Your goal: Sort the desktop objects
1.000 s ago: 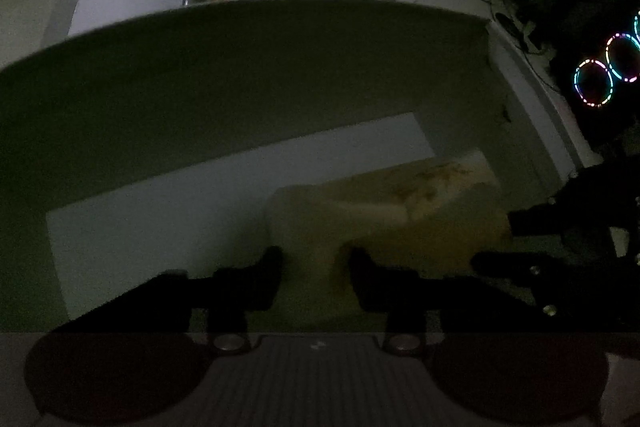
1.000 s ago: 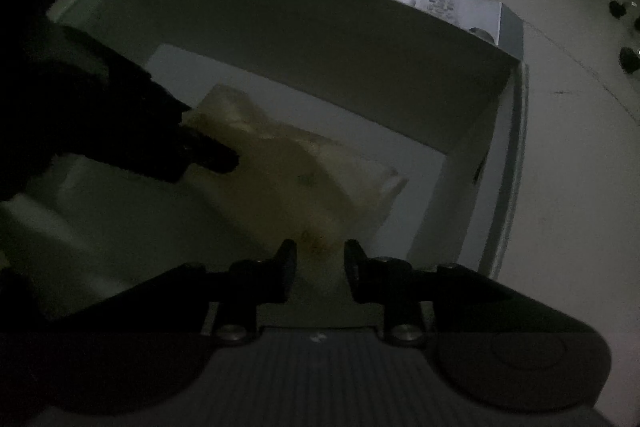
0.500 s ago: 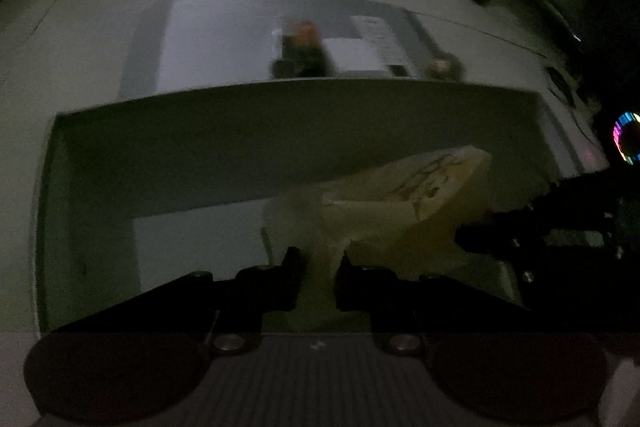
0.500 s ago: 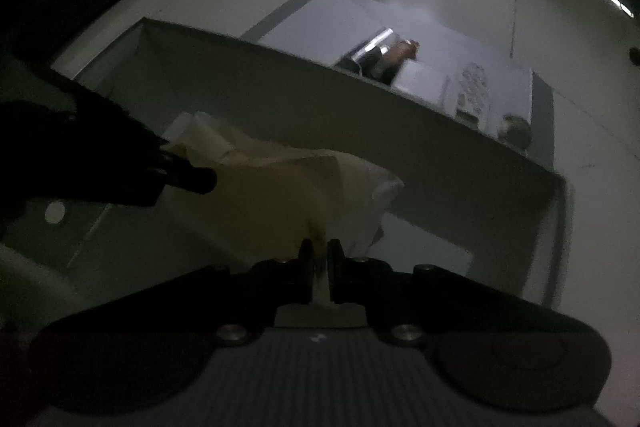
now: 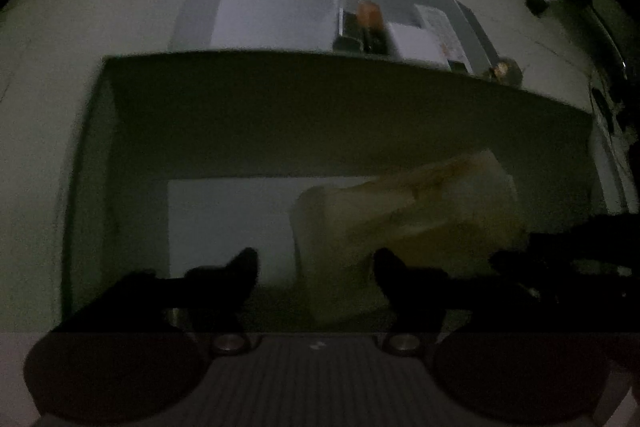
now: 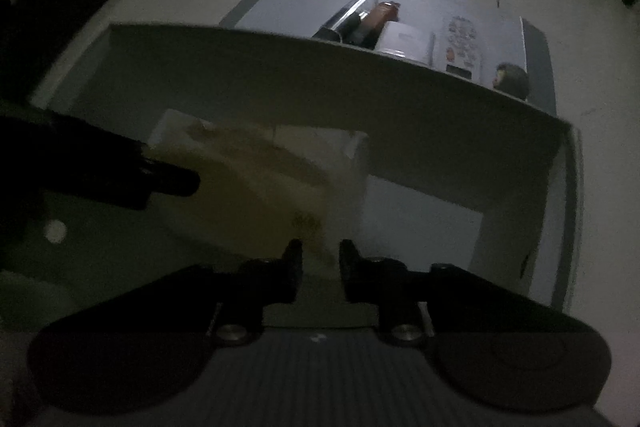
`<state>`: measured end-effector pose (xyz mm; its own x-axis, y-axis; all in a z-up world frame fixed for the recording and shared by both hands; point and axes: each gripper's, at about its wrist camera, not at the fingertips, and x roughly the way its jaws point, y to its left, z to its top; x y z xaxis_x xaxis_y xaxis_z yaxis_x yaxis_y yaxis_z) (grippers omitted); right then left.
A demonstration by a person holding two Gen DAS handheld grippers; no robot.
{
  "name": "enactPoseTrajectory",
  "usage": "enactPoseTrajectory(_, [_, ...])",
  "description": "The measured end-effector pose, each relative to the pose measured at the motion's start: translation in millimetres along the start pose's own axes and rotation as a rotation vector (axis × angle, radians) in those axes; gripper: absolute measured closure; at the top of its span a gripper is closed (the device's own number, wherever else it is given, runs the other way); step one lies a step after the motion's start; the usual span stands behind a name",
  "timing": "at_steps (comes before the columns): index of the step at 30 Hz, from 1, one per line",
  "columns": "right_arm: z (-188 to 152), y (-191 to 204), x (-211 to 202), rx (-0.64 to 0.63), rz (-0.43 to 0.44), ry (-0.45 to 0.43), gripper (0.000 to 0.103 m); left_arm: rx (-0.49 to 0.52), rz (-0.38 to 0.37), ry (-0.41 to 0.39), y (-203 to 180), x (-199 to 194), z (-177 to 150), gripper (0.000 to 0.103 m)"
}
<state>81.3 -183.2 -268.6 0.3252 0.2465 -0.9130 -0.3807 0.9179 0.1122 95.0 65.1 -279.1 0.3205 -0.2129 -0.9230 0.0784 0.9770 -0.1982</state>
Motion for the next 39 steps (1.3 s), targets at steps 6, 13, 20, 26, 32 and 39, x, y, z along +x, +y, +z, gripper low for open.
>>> enactPoseTrajectory(6, [4.1,-4.9,-16.5,0.095,0.006,-0.017,0.060,0.002,-0.009,0.040,-5.2,-10.3,3.6,0.032])
enactPoseTrajectory(13, [26.5,-18.0,-69.6,0.165,0.029,-0.073,0.058,-0.031,-0.052,0.030,-17.4,-62.4,21.7,0.028])
enactPoseTrajectory(20, [60.3,-40.6,-115.4,0.208,-0.006,-0.137,0.057,0.031,-0.015,-0.032,-39.5,-91.5,64.4,0.026])
enactPoseTrajectory(26, [91.1,-61.1,-126.1,0.222,-0.036,-0.159,0.057,0.028,0.026,-0.060,-34.6,-89.2,101.8,0.026])
enactPoseTrajectory(32, [123.8,-81.5,-118.6,0.235,-0.046,-0.135,0.057,0.045,0.066,-0.050,-25.3,-82.0,128.9,0.026])
enactPoseTrajectory(39, [168.1,-90.8,-77.9,0.227,-0.001,-0.106,0.057,0.071,0.126,-0.007,-27.7,-50.2,143.8,0.023])
